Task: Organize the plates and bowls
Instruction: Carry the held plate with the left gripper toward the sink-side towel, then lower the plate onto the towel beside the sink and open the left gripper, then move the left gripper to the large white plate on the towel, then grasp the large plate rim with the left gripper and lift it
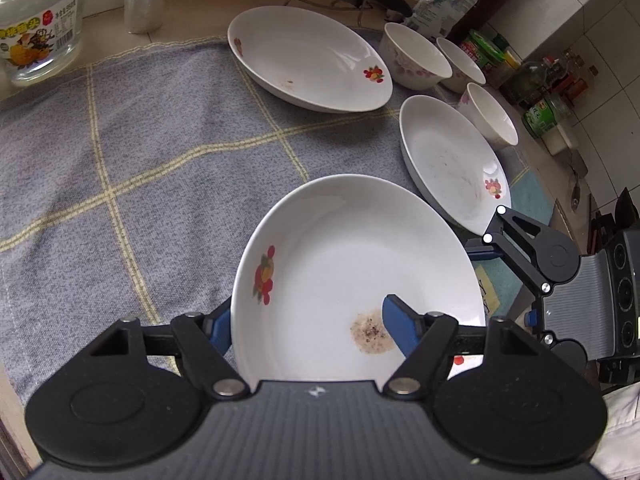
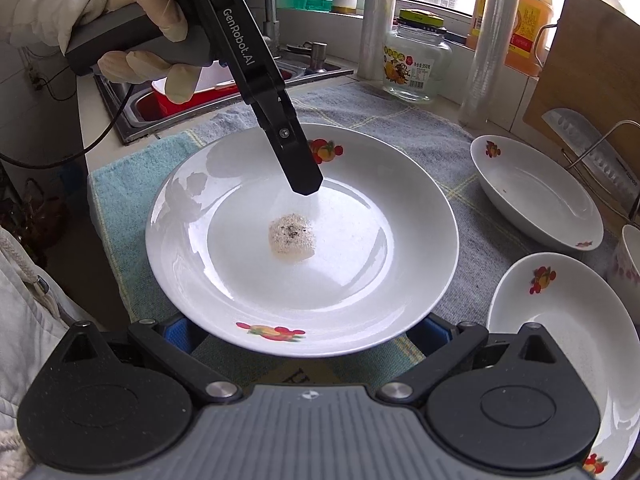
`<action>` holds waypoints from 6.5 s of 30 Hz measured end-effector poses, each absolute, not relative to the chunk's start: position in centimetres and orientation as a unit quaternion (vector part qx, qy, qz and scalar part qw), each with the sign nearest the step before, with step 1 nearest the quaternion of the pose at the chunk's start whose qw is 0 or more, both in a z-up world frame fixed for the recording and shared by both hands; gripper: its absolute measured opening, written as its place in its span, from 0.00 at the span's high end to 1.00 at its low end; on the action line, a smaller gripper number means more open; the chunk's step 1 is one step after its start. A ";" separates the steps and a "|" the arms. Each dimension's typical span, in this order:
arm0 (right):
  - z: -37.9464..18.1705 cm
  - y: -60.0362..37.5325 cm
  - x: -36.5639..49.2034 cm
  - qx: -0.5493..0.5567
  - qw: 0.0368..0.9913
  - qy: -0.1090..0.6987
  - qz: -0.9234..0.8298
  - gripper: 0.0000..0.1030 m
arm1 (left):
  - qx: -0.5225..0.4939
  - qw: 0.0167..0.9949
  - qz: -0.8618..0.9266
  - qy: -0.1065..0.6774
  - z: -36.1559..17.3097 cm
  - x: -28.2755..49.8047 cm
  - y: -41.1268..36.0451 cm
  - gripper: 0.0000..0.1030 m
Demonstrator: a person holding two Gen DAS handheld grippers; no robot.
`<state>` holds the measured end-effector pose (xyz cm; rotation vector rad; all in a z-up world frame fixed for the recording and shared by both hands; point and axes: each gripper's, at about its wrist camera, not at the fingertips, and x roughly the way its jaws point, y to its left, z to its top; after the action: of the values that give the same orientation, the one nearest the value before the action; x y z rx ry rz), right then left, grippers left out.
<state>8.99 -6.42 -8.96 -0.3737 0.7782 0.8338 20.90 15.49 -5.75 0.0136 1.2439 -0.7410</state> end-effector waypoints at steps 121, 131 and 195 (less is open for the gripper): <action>-7.7 -23.2 8.1 -0.064 0.908 0.400 0.102 0.00 | 0.062 0.886 -0.254 0.384 -4.1 11.6 0.4 0.02; -10.3 -27.0 9.4 -0.101 0.884 0.399 0.224 0.00 | 0.028 0.891 -0.179 0.417 -3.9 10.7 -2.7 0.02; -12.4 -24.3 12.1 -0.100 0.889 0.359 0.264 0.00 | 0.061 0.748 -0.394 0.530 -7.8 26.7 -7.4 0.01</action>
<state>12.06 -24.35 -12.39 -0.2086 0.7466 0.5489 26.66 -7.44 -7.84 0.1343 1.1592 -0.8625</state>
